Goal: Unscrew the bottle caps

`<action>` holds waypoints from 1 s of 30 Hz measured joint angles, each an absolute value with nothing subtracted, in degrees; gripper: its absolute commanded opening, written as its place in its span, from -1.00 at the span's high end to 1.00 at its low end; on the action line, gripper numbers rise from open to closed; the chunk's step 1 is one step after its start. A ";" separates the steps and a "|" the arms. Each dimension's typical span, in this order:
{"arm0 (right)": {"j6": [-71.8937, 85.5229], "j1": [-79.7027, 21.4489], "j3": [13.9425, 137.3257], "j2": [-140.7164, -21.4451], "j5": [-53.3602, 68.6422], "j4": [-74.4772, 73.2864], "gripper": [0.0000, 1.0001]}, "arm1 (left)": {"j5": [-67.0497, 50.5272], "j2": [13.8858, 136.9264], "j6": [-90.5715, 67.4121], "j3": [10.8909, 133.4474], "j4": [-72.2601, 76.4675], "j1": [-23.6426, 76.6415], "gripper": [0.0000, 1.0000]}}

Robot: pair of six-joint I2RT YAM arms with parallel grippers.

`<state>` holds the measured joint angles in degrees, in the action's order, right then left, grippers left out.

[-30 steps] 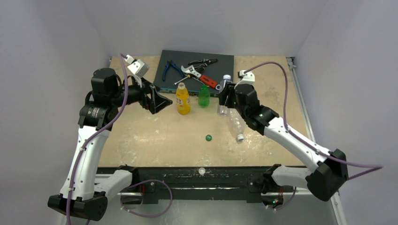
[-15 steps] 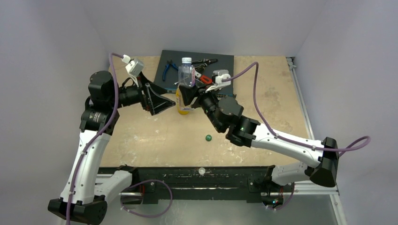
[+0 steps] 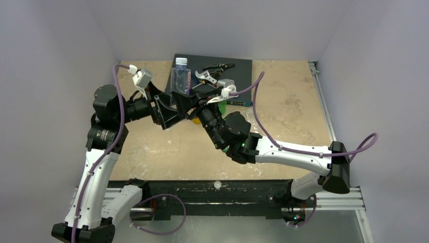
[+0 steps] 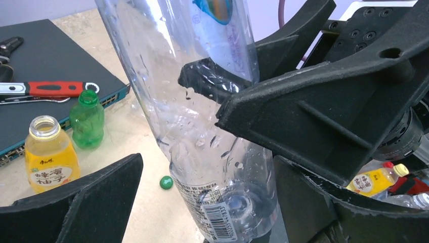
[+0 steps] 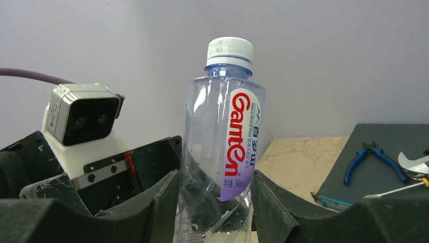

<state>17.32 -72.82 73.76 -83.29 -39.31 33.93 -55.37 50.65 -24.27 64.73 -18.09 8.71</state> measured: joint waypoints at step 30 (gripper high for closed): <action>26.04 -60.66 88.27 -81.21 -6.31 12.14 -0.49 | -58.19 47.99 -10.20 65.47 -21.69 8.69 0.14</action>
<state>26.04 -60.66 88.27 -81.21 -6.31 12.14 -58.19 47.99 -10.20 65.47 -21.69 8.69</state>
